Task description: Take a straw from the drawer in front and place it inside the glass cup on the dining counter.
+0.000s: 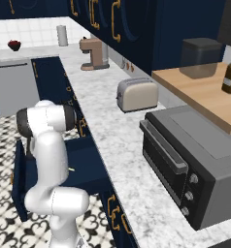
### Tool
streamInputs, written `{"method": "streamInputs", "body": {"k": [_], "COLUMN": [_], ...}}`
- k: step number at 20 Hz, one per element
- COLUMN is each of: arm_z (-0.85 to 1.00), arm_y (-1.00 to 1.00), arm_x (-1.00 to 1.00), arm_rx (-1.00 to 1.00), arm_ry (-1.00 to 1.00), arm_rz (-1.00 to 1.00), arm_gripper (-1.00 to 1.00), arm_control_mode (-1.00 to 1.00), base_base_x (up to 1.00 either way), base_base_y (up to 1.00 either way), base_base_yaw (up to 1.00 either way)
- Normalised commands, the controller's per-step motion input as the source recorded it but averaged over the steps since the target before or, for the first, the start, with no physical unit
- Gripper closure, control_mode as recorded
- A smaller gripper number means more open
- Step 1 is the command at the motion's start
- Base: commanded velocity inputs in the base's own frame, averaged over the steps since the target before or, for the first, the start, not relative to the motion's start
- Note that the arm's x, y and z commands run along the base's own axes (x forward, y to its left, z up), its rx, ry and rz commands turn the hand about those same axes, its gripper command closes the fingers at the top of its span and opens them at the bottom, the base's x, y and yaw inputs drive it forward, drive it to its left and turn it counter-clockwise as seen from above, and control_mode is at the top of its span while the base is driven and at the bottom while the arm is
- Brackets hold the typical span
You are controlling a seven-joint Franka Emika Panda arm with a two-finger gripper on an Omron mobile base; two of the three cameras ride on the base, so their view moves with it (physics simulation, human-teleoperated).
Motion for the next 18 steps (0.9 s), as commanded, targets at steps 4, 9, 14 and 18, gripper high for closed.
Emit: {"method": "streamInputs", "body": {"k": [4, 9, 14, 18], "arm_z": [1.0, 1.0, 1.0, 1.0], "arm_y": [0.09, 0.23, 0.42, 0.45], "arm_x": [-0.6, -0.14, 0.0, 0.0], "arm_rx": [0.19, 0.13, 0.05, 0.02], "arm_ry": [0.0, 0.0, 0.0, 0.0], "arm_rz": [-0.01, -0.08, -0.08, -0.07], "arm_gripper": [1.0, 1.0, 1.0, 1.0], "arm_control_mode": [-1.0, -1.0, -1.0, -1.0], "base_base_x": [0.0, 0.0, 0.0, 0.0], "base_base_y": [0.0, 0.0, 0.0, 0.0], "base_base_yaw": [0.0, 0.0, 0.0, 0.0]}}
